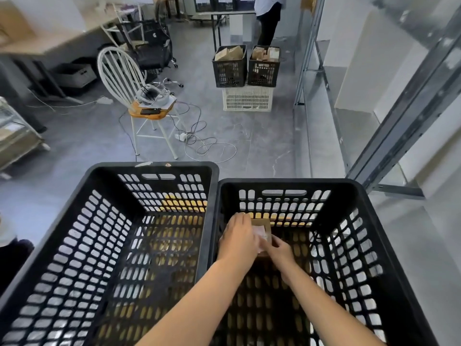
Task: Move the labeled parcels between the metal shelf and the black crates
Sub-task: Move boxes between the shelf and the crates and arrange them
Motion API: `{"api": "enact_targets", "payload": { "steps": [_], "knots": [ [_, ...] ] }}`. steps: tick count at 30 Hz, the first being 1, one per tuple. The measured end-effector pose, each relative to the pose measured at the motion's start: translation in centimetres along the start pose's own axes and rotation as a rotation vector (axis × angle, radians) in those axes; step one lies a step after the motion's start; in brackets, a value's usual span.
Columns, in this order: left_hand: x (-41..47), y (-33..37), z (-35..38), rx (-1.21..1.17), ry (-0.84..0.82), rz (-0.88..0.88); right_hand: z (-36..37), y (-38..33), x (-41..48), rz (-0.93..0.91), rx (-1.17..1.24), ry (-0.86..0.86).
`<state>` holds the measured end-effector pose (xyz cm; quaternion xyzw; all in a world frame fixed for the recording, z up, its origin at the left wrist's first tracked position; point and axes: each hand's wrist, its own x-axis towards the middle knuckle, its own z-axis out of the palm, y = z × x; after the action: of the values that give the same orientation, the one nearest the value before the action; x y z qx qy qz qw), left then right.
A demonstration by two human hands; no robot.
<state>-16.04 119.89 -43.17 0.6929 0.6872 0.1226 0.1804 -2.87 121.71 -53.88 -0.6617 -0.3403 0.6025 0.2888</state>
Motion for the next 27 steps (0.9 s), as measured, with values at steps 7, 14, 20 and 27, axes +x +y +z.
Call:
{"api": "enact_targets", "payload": {
  "steps": [7, 14, 20, 27],
  "knots": [
    [0.5, -0.8, 0.5, 0.194, 0.01, 0.074, 1.5, -0.1, 0.1, -0.022, 0.013, 0.139],
    [0.5, -0.8, 0.7, 0.152, 0.015, 0.107, 1.2, -1.1, -0.4, -0.097, -0.353, 0.155],
    [-0.1, 0.5, -1.0, 0.121, 0.08, 0.252, -1.6, -3.6, -3.7, -0.34, -0.548, 0.176],
    [-1.7, -0.3, -6.5, 0.088, 0.111, 0.415, -3.8, -7.4, -12.3, -0.494, -0.685, 0.271]
  ]
}}
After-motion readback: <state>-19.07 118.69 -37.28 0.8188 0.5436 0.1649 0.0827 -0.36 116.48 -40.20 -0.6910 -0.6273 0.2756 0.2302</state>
